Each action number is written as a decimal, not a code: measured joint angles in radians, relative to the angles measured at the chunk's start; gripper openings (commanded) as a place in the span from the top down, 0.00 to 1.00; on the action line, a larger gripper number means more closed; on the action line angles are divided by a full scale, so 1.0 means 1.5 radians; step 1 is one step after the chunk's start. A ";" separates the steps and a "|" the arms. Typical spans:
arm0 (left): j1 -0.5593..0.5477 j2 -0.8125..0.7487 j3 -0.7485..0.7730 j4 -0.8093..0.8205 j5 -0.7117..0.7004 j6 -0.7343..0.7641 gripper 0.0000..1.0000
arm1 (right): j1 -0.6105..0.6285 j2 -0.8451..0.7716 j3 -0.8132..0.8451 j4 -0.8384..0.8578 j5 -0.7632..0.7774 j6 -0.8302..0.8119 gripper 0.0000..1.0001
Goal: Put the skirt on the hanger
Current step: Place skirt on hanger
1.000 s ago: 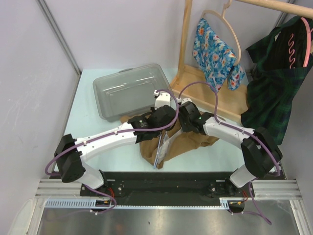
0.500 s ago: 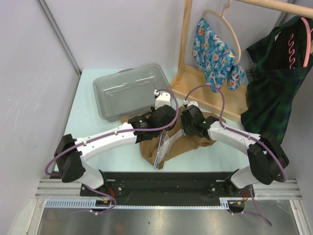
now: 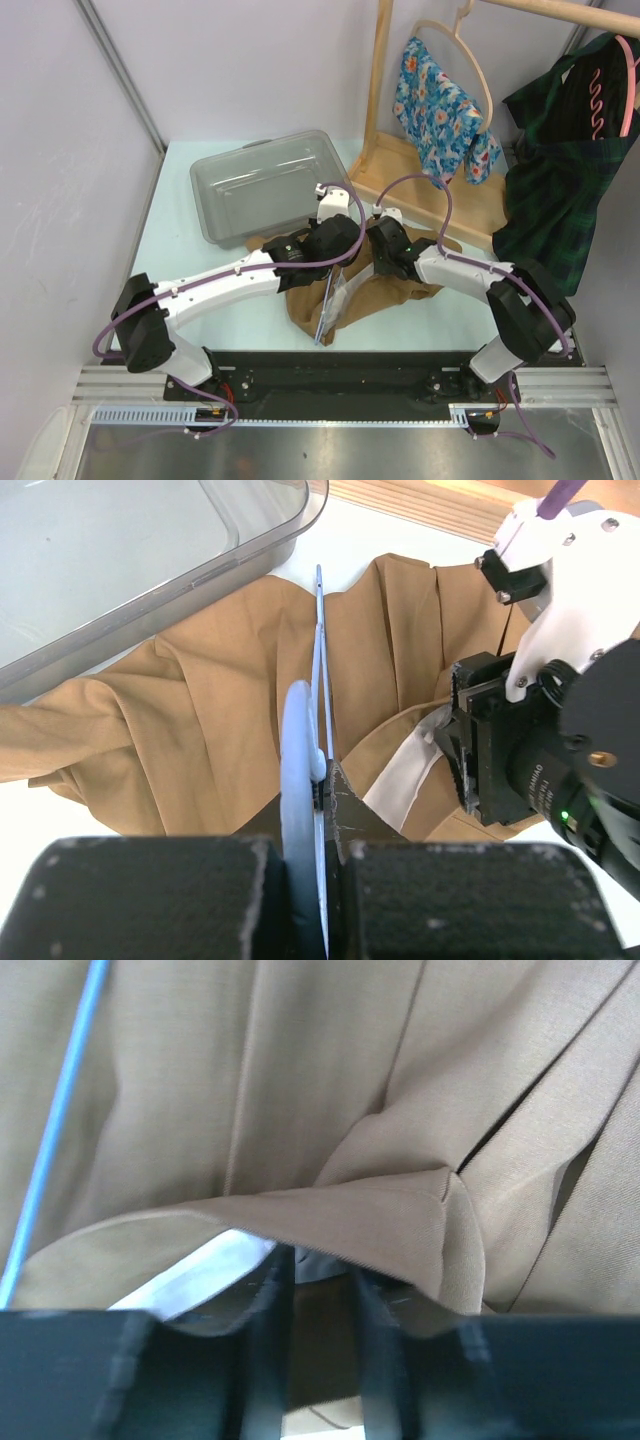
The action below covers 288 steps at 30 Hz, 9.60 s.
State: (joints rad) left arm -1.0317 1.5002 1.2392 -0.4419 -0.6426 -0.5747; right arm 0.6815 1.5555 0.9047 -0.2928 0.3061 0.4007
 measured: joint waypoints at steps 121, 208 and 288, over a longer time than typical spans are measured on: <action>-0.028 -0.224 -0.307 0.397 0.342 0.275 1.00 | -0.341 -0.157 -0.005 -0.066 -0.315 0.018 1.00; -0.044 -0.259 -0.358 0.418 0.286 0.349 1.00 | -0.383 -0.127 0.046 -0.073 -0.373 0.082 1.00; -0.118 -0.210 -0.367 0.503 0.133 0.424 1.00 | -0.340 -0.109 0.056 -0.057 -0.407 0.099 1.00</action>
State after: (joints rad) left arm -1.2087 1.1858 0.6880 0.3126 -0.4427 0.0616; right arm 0.1715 1.3926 0.9894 -0.3779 -0.3042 0.5499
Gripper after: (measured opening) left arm 0.026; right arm 0.009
